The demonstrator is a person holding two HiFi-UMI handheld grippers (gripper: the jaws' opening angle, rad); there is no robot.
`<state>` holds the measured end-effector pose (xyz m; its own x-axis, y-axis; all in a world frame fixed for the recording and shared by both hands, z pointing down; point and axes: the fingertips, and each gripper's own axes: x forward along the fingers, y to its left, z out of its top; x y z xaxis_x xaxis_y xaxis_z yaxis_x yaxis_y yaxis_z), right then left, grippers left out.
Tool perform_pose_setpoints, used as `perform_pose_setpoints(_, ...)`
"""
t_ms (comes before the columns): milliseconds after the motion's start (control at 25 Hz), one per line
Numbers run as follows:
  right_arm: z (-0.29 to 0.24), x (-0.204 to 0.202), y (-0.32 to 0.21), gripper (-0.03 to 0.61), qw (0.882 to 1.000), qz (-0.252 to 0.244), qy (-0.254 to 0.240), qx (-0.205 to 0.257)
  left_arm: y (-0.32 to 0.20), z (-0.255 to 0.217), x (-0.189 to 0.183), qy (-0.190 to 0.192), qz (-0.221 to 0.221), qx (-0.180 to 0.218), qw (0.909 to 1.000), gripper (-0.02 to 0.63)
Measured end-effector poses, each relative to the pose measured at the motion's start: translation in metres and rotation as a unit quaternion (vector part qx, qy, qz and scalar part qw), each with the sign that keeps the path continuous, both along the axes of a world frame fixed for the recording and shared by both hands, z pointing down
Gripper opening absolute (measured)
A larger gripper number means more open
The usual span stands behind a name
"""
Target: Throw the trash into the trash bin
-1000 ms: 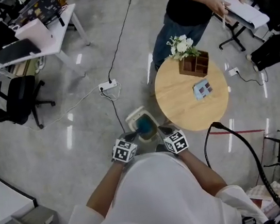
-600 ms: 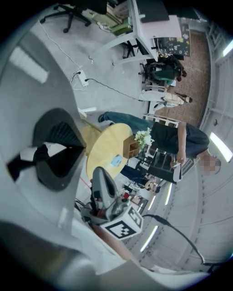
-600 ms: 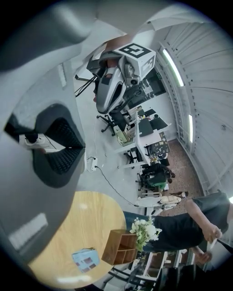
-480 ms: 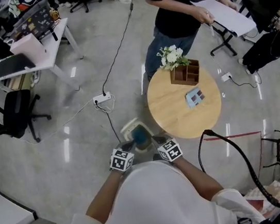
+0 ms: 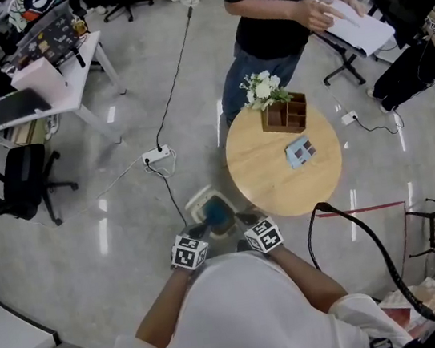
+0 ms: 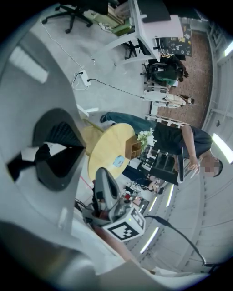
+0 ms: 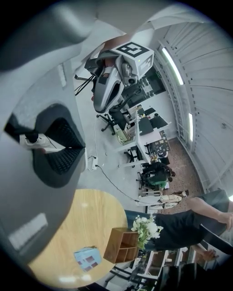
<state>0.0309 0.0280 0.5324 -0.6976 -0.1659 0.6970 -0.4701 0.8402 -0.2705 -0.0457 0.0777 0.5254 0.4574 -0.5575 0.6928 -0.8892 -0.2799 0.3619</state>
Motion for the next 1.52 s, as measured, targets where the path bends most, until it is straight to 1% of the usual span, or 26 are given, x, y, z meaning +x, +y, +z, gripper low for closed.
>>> perform_pose_setpoints(480, 0.002, 0.005, -0.005, 0.002, 1.000, 0.001, -0.002, -0.006, -0.005, 0.001, -0.001, -0.006, 0.002, -0.008, 0.9999, 0.003)
perform_pose_setpoints(680, 0.001, 0.011, -0.013, 0.002, 1.000, 0.003, -0.007, -0.006, -0.017, 0.001, 0.007, -0.005, -0.002, -0.003, 1.0000, 0.003)
perform_pose_setpoints(1080, -0.002, 0.008, -0.010, 0.002, 1.000, -0.016, -0.014, -0.010, -0.019, -0.001, 0.019, 0.006, -0.001, 0.004, 1.0000, 0.003)
perform_pose_setpoints(1520, -0.005, 0.023, -0.028, 0.003, 1.000, 0.008, -0.027, -0.010, -0.029, 0.000, 0.027, 0.004, -0.004, 0.006, 1.0000, 0.003)
